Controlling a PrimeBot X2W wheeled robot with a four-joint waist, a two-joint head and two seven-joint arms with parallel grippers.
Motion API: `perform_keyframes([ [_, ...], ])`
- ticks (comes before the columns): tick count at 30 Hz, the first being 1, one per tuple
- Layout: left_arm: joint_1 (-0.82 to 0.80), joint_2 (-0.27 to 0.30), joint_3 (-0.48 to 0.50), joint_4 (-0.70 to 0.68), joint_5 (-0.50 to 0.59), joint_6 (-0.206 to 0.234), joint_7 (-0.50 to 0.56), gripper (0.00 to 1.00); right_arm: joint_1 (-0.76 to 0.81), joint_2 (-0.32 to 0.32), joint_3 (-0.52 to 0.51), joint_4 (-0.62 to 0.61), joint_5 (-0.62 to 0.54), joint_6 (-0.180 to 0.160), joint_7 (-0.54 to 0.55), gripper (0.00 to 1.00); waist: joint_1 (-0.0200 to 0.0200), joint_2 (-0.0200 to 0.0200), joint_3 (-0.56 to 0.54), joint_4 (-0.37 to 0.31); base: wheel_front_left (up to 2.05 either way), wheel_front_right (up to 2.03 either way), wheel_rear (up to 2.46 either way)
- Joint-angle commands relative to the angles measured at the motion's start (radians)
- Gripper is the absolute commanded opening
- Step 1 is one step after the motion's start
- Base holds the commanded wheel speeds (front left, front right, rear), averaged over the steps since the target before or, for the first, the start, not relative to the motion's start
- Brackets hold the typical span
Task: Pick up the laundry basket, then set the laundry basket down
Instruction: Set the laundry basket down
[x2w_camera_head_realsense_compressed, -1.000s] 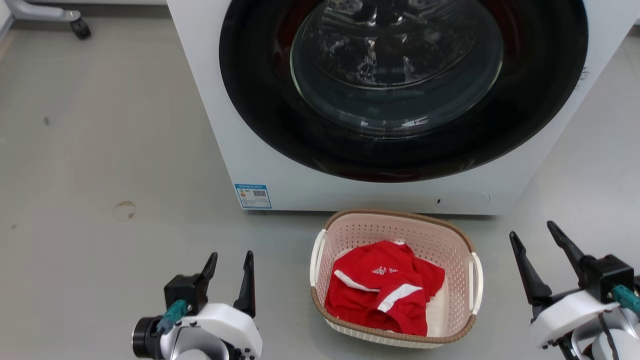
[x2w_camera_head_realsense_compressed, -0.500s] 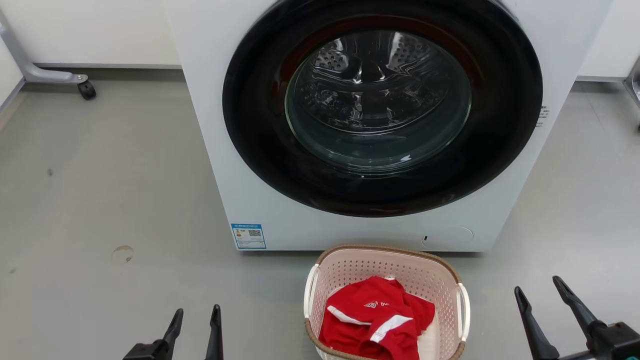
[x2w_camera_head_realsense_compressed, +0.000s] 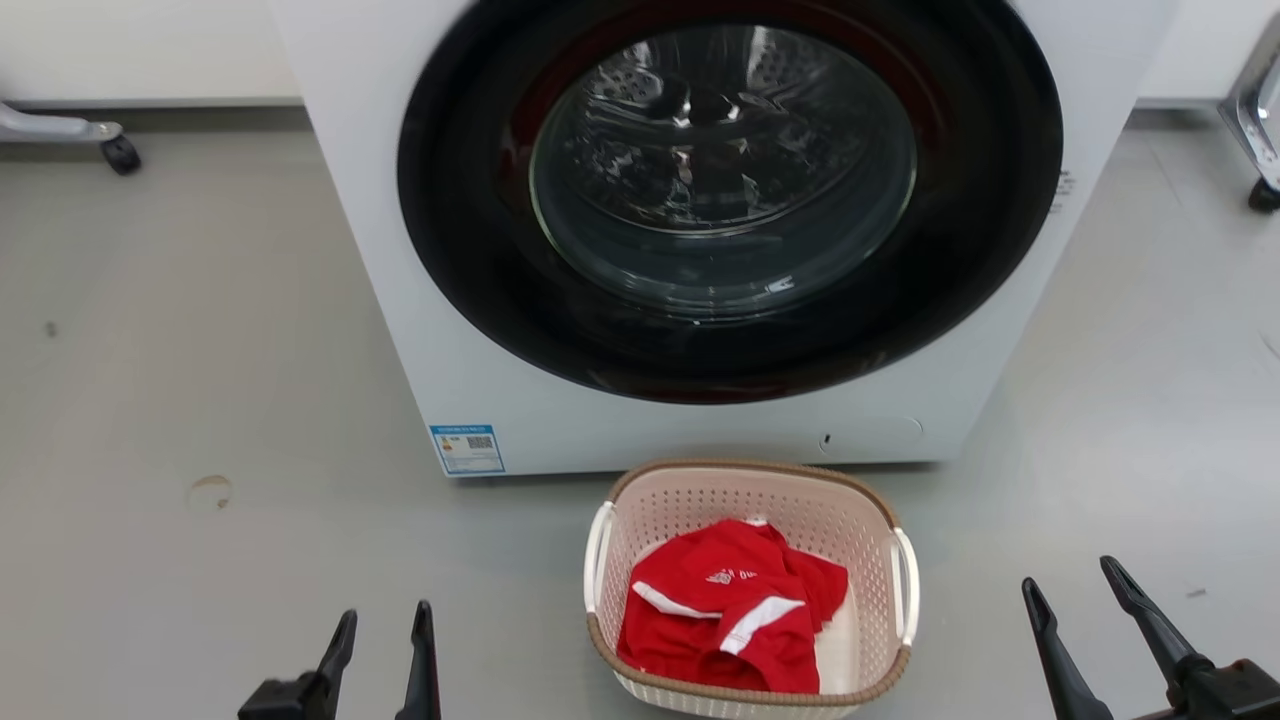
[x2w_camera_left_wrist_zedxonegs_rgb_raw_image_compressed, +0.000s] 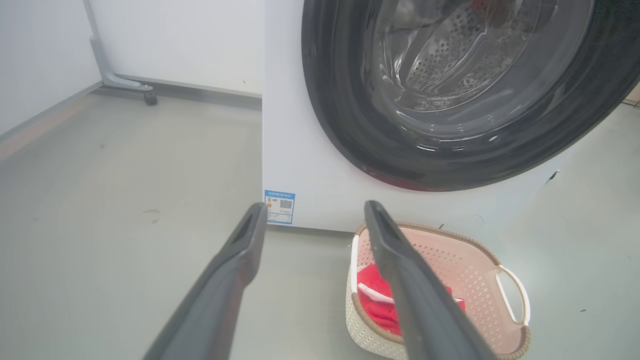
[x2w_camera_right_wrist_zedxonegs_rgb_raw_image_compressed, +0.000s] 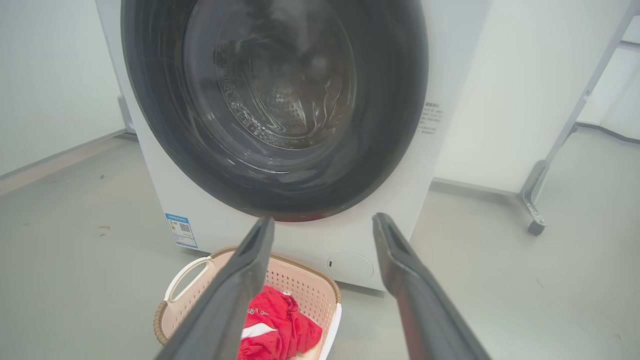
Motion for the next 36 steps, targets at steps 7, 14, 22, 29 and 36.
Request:
perform_keyframes([
  [7,-0.209,-0.011,0.014,0.090,0.010,-0.013,-0.011,1.00,-0.082,-0.054,0.040,-0.074,0.009,-0.004,-0.006,1.00,0.0000,-0.0001,0.132,-0.090,0.00,0.00,0.00],
  [14,-0.402,-0.015,-0.001,0.290,0.019,-0.011,-0.011,1.00,-0.147,-0.074,0.061,-0.117,0.038,-0.004,-0.006,1.00,0.0000,-0.0001,0.265,-0.176,0.00,0.00,0.00],
  [22,-0.597,0.005,-0.007,0.549,0.044,-0.014,-0.011,1.00,-0.230,-0.091,0.095,-0.126,0.076,-0.004,-0.006,1.00,0.0000,-0.0001,0.399,-0.270,0.00,0.00,0.00],
  [29,-0.734,0.029,0.006,0.733,0.031,-0.014,-0.002,1.00,-0.267,-0.090,0.117,-0.152,0.100,-0.004,-0.006,1.00,0.0000,-0.0001,0.500,-0.316,0.00,0.00,0.00],
  [36,-0.829,0.050,0.003,0.827,0.035,0.006,-0.004,1.00,-0.290,-0.089,0.125,-0.166,0.120,-0.004,-0.006,1.00,0.0000,-0.0001,0.583,-0.332,0.00,0.00,0.00],
])
